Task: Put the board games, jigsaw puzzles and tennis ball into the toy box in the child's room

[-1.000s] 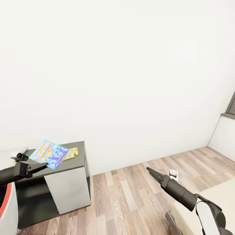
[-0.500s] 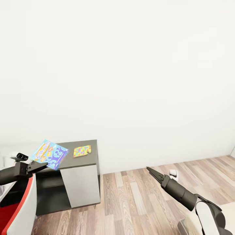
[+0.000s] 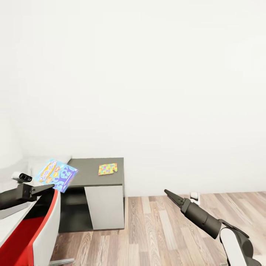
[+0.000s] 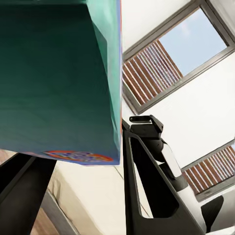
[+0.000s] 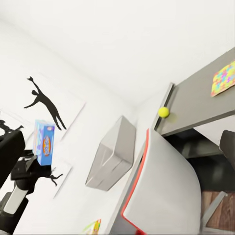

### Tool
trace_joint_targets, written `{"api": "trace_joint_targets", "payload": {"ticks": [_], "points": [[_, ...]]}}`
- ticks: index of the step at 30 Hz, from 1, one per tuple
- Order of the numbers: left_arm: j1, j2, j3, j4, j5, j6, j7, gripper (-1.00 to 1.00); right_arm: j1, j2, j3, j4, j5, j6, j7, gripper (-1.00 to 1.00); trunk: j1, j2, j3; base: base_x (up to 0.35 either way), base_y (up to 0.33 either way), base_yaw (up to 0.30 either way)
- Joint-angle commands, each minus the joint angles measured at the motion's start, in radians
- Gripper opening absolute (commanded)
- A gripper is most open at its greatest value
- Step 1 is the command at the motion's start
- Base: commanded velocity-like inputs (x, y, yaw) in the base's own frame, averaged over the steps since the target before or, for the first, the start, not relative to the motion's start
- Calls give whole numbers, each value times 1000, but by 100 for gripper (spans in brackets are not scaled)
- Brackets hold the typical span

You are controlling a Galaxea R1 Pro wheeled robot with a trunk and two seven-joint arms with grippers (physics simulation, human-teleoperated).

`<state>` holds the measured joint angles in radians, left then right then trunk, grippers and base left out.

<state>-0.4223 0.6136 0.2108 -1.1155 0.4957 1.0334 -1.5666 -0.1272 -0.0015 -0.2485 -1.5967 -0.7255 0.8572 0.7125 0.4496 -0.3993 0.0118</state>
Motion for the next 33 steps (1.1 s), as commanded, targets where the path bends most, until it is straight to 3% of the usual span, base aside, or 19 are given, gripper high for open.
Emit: {"api": "trace_joint_targets", "payload": {"ticks": [1, 33], "points": [[-1, 0, -1, 0, 1, 10, -4, -100, 0, 0, 1, 0, -1, 5, 2, 100, 0, -1, 0, 0, 0, 276], [-1, -3, 0, 0, 0, 10, -4, -100, 0, 0, 9, 1, 0, -26, 2, 100, 0, -1, 17, 0, 0, 276]]}}
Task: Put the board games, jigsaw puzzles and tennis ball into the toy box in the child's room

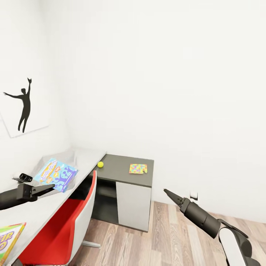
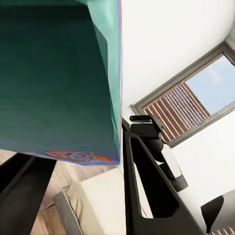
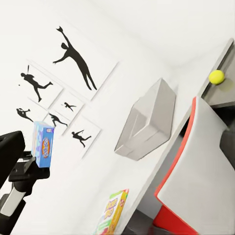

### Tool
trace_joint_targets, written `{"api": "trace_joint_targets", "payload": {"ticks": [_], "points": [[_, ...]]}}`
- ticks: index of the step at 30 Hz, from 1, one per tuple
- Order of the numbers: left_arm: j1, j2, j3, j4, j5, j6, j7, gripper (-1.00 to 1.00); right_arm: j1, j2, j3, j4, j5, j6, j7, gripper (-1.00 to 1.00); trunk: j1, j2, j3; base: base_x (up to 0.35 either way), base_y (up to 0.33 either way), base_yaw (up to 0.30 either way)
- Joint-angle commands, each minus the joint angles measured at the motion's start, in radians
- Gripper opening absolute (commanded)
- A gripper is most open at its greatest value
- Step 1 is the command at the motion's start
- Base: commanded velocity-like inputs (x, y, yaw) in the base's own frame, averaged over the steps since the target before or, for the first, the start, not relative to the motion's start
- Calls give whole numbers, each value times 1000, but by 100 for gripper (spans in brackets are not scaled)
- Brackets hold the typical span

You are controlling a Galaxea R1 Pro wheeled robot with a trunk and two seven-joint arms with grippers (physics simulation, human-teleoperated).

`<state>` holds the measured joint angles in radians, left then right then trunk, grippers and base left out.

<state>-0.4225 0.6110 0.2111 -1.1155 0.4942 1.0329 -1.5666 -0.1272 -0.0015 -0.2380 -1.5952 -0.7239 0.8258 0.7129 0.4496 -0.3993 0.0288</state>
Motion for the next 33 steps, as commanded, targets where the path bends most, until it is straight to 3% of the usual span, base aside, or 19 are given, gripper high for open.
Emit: {"api": "trace_joint_targets", "payload": {"ticks": [1, 16, 22, 33], "points": [[-1, 0, -1, 0, 1, 10, -4, -100, 0, 0, -1, 0, -2, 5, 2, 100, 0, -1, 0, 0, 0, 276], [1, -2, 1, 3, 3, 2, -4, -100, 0, 0, -1, 1, -1, 4, 2, 100, 0, -1, 8, 3, 0, 276], [1, -4, 2, 29, 4, 0, -4, -100, 0, 0, 0, 1, 0, -15, 2, 100, 0, -1, 11, 208, 0, 273], [1, -5, 2, 35, 3, -2, -4, -100, 0, 0, 22, 1, 0, -29, 2, 100, 0, -1, 12, 102, 0, 65]]}}
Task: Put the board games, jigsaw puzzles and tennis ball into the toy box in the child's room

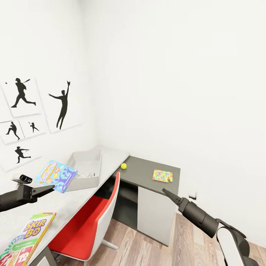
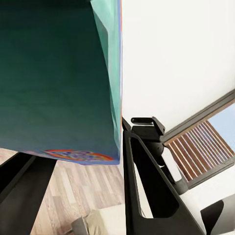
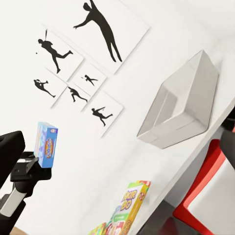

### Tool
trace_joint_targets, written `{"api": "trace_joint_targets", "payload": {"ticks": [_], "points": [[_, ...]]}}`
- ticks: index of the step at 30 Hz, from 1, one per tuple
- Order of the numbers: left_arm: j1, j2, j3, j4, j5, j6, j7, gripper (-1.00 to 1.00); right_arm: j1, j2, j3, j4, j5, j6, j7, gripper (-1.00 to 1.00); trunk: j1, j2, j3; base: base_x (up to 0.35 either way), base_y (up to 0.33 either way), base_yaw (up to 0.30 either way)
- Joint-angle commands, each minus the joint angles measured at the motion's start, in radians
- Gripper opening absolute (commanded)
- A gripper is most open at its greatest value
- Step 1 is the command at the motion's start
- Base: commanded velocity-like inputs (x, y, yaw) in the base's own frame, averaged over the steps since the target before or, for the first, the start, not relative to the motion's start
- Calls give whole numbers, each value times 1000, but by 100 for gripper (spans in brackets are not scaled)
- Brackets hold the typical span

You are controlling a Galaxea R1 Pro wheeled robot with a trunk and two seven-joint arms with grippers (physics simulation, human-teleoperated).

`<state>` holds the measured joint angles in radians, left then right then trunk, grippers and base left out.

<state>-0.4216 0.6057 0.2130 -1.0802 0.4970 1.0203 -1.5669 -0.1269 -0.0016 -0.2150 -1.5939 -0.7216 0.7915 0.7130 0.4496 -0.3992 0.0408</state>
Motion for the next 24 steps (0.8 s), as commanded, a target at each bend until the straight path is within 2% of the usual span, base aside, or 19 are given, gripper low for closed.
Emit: {"api": "trace_joint_targets", "payload": {"ticks": [1, 24], "points": [[0, 0, -1, 0, 0, 11, -4, -100, 0, 0, 1, 0, -2, 5, 2, 100, 0, -1, 0, 6, 0, 4], [0, -1, -1, 0, 0, 11, -4, -100, 0, 0, 5, 0, -2, 5, 2, 100, 0, -1, 0, 4, 0, 0]]}}
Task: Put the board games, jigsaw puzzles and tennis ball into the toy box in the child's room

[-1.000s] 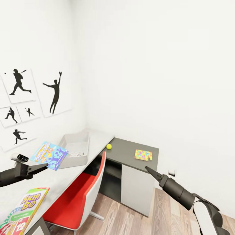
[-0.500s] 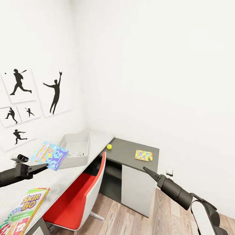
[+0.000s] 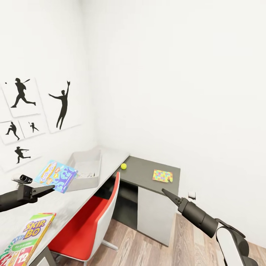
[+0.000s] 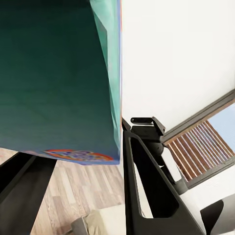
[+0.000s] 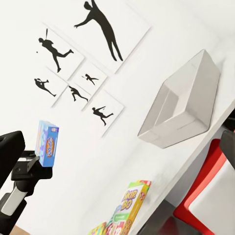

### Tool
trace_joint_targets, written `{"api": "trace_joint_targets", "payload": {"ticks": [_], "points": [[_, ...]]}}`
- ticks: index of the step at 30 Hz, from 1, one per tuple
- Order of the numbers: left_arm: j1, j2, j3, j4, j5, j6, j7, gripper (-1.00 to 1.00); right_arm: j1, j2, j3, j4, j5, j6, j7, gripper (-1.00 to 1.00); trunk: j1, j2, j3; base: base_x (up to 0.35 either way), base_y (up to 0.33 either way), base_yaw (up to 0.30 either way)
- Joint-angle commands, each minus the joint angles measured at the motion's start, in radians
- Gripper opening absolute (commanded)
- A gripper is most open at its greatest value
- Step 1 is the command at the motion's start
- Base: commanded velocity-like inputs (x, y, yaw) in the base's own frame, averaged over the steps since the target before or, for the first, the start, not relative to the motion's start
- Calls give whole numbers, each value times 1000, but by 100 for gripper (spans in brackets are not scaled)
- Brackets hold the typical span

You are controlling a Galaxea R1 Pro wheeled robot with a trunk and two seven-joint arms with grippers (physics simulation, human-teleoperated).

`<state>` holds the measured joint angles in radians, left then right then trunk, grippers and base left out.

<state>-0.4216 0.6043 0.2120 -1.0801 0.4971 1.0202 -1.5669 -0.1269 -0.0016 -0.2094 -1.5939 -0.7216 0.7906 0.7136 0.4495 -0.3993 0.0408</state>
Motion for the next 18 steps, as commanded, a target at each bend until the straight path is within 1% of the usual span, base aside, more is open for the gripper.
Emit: {"api": "trace_joint_targets", "payload": {"ticks": [1, 6, 9, 13, 18], "points": [[0, 0, 0, 0, 0, 11, -4, -100, 0, 0, -1, 0, -2, 6, 1, 100, 0, -1, 0, 76, 0, 0], [0, 0, 0, 0, 0, 11, -4, -100, 0, 0, -1, 0, -2, 6, 1, 100, 0, -1, 0, 128, 0, 0], [0, 0, 0, 0, 0, 11, -4, -100, 0, 0, -1, 0, -2, 6, 1, 100, 0, -1, 0, 204, -2, 47], [0, 0, 0, 0, 0, 11, -4, -100, 0, 0, 0, 0, -2, 6, 1, 100, 0, -1, 2, 258, -44, 168], [0, 0, 0, 0, 0, 10, -4, -100, 0, 0, 1, 0, -2, 6, 1, 100, 0, -1, 6, 287, -119, 234]]}}
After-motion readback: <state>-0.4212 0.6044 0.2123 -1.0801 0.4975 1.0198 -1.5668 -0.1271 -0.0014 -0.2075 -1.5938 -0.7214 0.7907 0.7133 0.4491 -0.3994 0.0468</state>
